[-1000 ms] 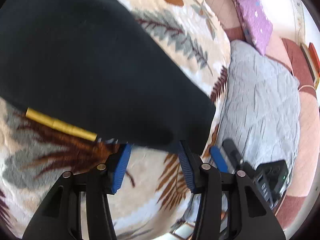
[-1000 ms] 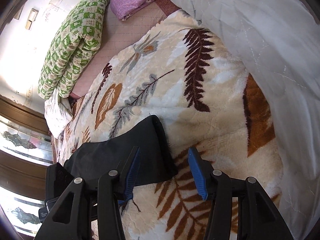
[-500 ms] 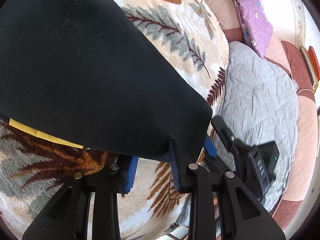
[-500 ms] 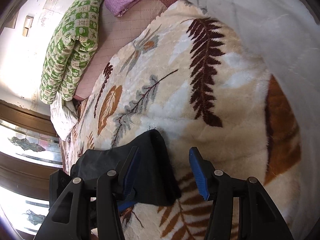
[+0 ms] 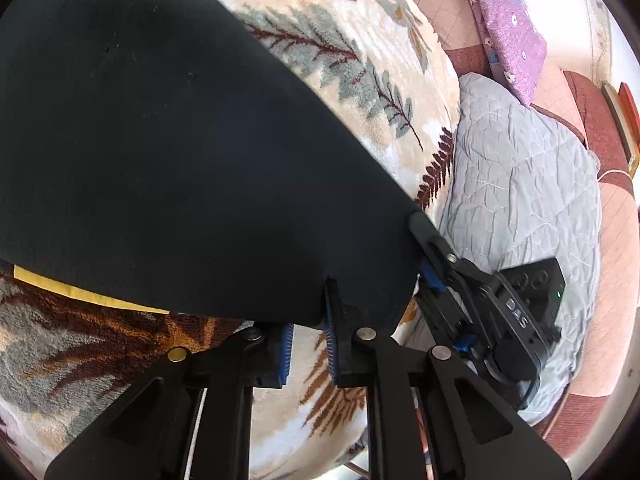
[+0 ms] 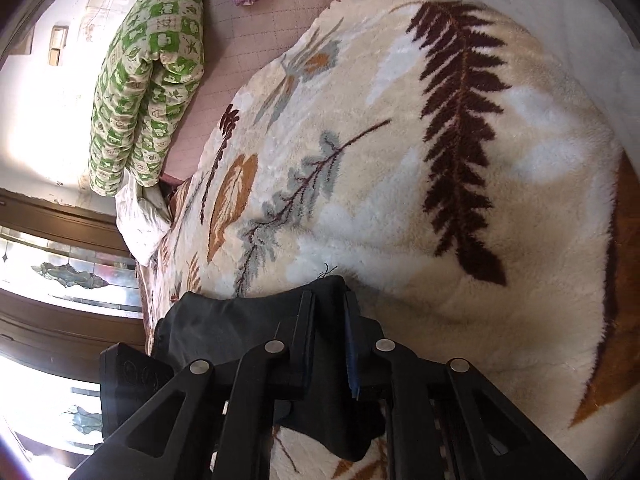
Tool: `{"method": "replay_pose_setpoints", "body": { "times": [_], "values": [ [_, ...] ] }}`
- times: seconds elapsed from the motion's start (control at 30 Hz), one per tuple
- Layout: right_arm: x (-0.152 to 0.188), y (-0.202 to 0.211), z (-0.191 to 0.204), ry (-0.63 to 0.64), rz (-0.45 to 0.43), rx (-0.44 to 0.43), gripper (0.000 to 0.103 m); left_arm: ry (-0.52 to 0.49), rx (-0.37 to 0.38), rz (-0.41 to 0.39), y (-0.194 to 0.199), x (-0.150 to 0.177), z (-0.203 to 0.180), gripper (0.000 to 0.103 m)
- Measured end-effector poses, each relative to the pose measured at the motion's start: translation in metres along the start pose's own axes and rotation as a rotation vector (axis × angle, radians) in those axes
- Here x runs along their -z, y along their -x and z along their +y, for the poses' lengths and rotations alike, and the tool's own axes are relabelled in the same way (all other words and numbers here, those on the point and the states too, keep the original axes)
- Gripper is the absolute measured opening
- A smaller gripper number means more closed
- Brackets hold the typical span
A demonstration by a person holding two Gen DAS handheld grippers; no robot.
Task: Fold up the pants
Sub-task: 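Grasp the folded edge with the left tool beside the right tool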
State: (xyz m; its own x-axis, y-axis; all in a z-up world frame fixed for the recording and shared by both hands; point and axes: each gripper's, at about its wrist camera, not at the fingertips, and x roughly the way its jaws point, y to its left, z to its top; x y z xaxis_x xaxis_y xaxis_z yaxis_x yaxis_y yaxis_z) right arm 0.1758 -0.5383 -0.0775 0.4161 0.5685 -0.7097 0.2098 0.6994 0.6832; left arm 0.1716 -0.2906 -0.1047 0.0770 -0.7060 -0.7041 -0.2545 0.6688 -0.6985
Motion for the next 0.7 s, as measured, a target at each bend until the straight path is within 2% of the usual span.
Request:
{"method": "replay_pose_setpoints", "body": {
  "times": [0.1,0.43,0.7],
  "values": [
    [0.003,0.012,0.010,0.016,-0.022,0.002,0.011,0.004,0.034,0.011,0.006,-0.001,-0.002,0.009],
    [0.008,0.030,0.062,0.094,-0.039,0.093,0.011,0.038,0.136,0.022,0.033,-0.007,0.001,0.009],
    [0.012,0.025,0.105,0.123,-0.036,0.126,0.010,0.070,0.201,-0.025,0.071,-0.023,0.018,0.009]
  ]
}}
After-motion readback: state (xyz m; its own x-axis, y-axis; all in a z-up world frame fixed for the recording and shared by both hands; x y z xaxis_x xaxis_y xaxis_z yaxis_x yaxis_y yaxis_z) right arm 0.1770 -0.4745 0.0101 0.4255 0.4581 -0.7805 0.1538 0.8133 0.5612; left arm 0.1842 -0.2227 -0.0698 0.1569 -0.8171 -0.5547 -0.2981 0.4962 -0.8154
